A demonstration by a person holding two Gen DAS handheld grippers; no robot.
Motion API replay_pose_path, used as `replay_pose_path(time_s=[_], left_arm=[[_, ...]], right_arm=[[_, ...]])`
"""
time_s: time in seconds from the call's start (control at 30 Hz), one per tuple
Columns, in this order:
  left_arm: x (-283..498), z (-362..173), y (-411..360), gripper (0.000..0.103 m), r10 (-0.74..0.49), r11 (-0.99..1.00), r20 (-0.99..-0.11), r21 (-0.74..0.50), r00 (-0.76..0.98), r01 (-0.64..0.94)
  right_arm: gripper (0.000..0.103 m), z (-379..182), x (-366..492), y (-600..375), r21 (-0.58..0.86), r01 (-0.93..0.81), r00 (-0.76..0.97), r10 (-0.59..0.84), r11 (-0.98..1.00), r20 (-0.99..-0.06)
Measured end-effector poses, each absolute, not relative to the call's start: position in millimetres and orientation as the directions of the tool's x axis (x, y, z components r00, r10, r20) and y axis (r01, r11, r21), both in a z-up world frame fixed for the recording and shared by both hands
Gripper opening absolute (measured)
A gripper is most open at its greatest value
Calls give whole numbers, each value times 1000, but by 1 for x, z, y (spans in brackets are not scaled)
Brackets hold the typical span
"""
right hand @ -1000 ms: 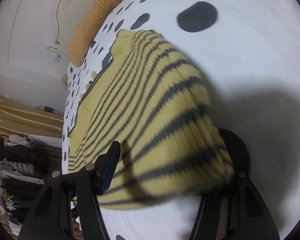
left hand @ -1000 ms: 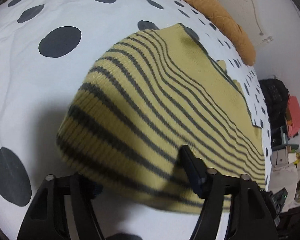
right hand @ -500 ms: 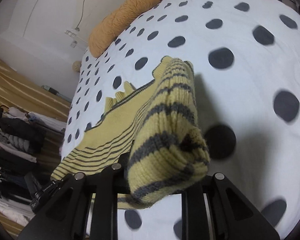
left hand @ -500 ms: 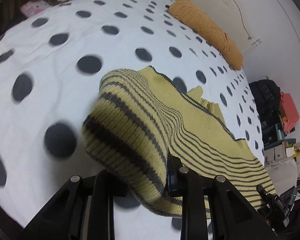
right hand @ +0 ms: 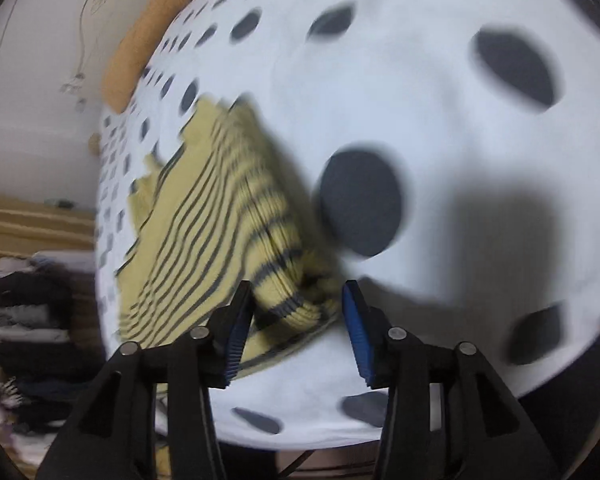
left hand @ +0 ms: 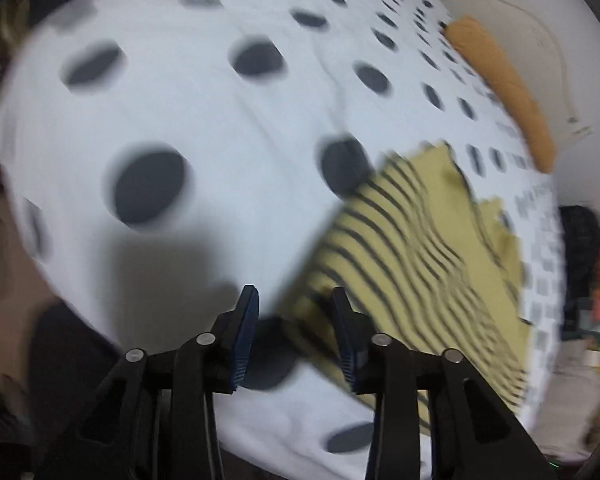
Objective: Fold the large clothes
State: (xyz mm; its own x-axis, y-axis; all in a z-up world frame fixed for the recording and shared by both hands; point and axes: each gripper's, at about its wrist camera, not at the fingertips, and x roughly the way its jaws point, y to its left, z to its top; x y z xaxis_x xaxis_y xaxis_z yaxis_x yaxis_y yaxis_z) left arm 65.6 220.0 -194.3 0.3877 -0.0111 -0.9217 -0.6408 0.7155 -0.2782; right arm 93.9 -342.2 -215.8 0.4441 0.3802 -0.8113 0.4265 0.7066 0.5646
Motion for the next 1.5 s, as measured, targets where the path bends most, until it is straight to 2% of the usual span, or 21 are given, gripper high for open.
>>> replay_pose_path(time_s=[0.07, 0.13, 0.23, 0.33, 0.47, 0.5, 0.57, 0.6, 0.63, 0.8, 0.93, 1.13, 1.23, 1.27, 1.33, 1.4, 1.47, 1.5], left_arm=[[76, -168, 217, 35, 12, 752, -891, -291, 453, -592], [97, -151, 202, 35, -34, 788, -860, -337, 510, -516], [148, -146, 168, 35, -142, 823, -833, -399, 535, -404], [198, -170, 134, 35, -228, 845, -842, -421, 490, -331], [242, -217, 116, 35, -160, 896, -909, -297, 384, -331], [246, -228, 119, 29, -123, 903, -923, -256, 364, -345], [253, -241, 136, 14, -44, 912, -935, -182, 352, -368], [252, -246, 150, 2, -34, 905, -937, -176, 348, -387], [251, -246, 162, 1, -26, 897, -938, -174, 345, -407], [222, -217, 201, 1, 9, 860, -925, -186, 380, -475], [174, -188, 180, 2, 8, 873, -915, -190, 403, -449], [119, -186, 132, 4, 13, 910, -926, -146, 376, -389], [103, -204, 133, 4, -15, 900, -942, -159, 336, -407], [97, -206, 135, 4, -19, 895, -942, -166, 336, -414], [84, -203, 141, 4, -3, 891, -941, -157, 339, -426], [70, -198, 149, 4, 11, 878, -939, -156, 344, -453], [55, -194, 159, 6, 23, 847, -944, -157, 329, -509], [48, -193, 164, 12, 21, 832, -944, -166, 329, -529]], right_arm=[[48, -192, 88, -358, 506, 447, 498, 265, 738, -826], [48, -173, 100, -356, 502, 389, 544, 247, 772, -802], [48, -164, 140, -322, 614, 263, 583, 384, 744, -716], [48, -179, 187, -275, 667, 173, 570, 478, 725, -668], [48, -219, 252, -235, 673, 184, 514, 514, 716, -687], [48, -228, 263, -235, 655, 212, 497, 497, 725, -711], [38, -238, 279, -244, 602, 254, 490, 437, 757, -755], [31, -241, 286, -254, 573, 278, 485, 402, 771, -777], [22, -242, 290, -266, 543, 307, 484, 363, 781, -796], [24, -218, 278, -324, 444, 392, 501, 218, 806, -838], [25, -187, 230, -315, 564, 307, 558, 336, 766, -759], [25, -188, 155, -226, 553, 122, 461, 446, 824, -767], [24, -218, 135, -210, 520, 143, 419, 425, 842, -803], [18, -221, 133, -214, 523, 151, 432, 420, 839, -798], [15, -223, 141, -224, 537, 206, 439, 413, 818, -798], [19, -210, 138, -235, 522, 276, 457, 367, 807, -810], [22, -191, 135, -236, 464, 269, 473, 305, 844, -827], [23, -183, 131, -233, 445, 249, 476, 292, 860, -830]])
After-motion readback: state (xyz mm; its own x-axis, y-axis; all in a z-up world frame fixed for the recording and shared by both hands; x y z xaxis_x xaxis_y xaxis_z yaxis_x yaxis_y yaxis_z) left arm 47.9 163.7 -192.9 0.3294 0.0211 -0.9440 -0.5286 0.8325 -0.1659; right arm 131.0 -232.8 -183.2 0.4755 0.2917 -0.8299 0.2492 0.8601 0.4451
